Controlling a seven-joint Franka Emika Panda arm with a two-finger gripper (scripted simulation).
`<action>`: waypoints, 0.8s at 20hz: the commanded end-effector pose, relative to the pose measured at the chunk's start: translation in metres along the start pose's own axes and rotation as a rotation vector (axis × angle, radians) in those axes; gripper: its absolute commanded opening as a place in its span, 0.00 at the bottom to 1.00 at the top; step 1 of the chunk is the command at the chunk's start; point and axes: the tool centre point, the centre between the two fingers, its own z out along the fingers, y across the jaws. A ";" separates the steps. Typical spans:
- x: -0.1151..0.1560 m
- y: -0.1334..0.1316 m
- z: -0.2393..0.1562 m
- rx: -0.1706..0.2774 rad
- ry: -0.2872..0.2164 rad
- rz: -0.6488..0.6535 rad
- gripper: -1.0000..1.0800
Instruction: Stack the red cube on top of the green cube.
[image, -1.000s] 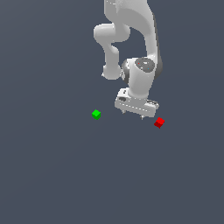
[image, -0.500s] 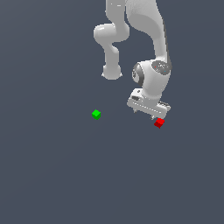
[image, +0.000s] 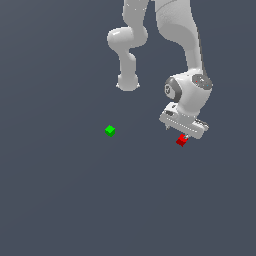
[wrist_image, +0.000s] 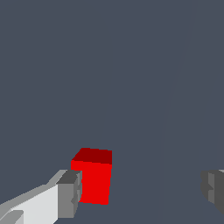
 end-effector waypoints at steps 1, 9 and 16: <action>-0.008 -0.012 0.004 0.000 -0.001 0.031 0.96; -0.021 -0.037 0.011 0.000 -0.003 0.089 0.96; -0.023 -0.041 0.013 0.000 -0.004 0.095 0.96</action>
